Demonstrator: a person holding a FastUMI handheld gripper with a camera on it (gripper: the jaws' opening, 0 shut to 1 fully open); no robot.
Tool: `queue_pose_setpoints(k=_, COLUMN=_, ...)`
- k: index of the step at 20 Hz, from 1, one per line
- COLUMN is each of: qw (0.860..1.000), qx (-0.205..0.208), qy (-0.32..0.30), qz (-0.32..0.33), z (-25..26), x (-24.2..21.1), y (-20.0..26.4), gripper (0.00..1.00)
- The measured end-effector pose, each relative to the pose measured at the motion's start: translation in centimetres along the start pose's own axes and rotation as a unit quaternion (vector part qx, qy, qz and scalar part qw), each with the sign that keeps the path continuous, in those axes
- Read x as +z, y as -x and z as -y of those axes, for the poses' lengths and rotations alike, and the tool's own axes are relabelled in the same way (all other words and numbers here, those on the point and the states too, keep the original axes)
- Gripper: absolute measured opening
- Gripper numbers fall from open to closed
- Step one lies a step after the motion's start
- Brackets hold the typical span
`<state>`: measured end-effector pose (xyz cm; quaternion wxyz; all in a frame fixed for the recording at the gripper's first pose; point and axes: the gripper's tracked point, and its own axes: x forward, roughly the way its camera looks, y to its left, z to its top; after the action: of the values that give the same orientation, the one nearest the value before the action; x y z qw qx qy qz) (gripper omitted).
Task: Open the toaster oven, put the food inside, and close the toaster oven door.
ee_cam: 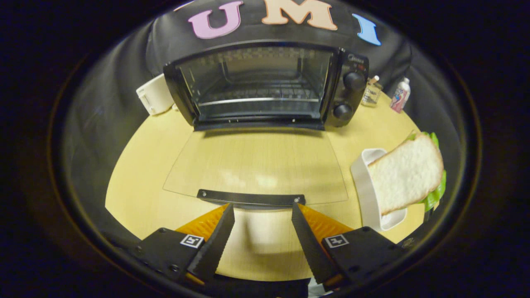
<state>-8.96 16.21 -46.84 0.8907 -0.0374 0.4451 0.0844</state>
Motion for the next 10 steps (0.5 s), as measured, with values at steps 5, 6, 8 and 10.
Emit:
queue_pose_setpoints(k=5, qw=1.000, qx=0.011, qy=-0.011, qz=0.004, z=0.2, x=0.4, y=0.1, gripper=0.89)
queue_pose_setpoints(k=6, qw=1.000, qx=0.016, qy=-0.014, qz=0.002, z=0.2, x=0.6, y=0.3, gripper=0.89)
queue_pose_setpoints(k=8, qw=0.999, qx=0.031, qy=-0.023, qz=-0.003, z=0.2, x=1.0, y=0.9, gripper=0.89)
queue_pose_setpoints(k=10, qw=0.998, qx=0.053, qy=-0.033, qz=-0.016, z=0.0, x=1.6, y=2.4, gripper=0.88)
